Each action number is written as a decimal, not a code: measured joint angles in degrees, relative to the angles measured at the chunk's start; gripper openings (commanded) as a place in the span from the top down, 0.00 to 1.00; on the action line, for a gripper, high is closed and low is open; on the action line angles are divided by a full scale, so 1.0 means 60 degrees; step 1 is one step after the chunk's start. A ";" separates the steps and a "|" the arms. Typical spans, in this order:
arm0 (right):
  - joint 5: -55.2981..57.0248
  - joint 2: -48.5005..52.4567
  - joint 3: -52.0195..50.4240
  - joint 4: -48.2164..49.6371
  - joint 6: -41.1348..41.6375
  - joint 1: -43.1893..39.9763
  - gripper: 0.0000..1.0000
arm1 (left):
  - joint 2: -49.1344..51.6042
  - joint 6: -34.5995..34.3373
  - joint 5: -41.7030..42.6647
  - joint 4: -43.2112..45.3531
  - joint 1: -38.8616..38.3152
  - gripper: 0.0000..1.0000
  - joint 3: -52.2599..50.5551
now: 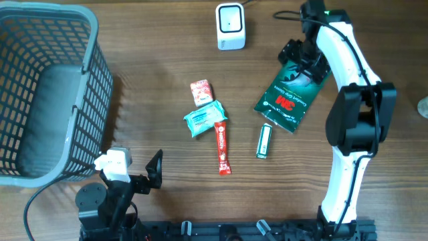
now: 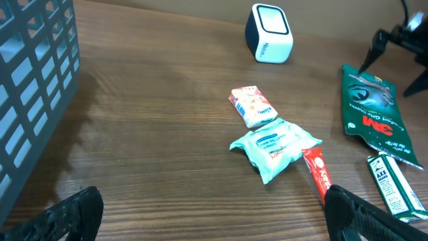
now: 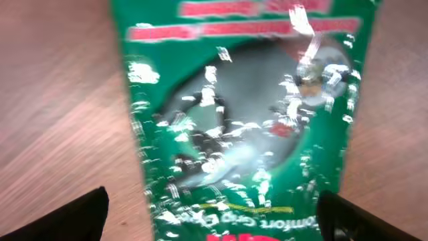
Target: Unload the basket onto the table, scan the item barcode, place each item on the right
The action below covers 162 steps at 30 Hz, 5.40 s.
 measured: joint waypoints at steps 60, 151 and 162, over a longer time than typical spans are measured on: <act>-1.4976 -0.0929 -0.0240 -0.3355 -1.8491 0.1971 0.95 | 0.0007 0.0000 0.0000 -0.0007 0.0000 0.00 0.0000; -1.5143 -0.0772 -0.3184 1.5551 -0.8659 0.2798 0.96 | 0.0015 0.0000 0.0000 -0.0004 0.0000 0.00 -0.0007; -1.0622 -0.1173 -0.3253 2.6447 0.3803 0.3056 0.96 | 0.0018 0.0004 0.0033 -0.0011 0.0000 0.00 -0.0015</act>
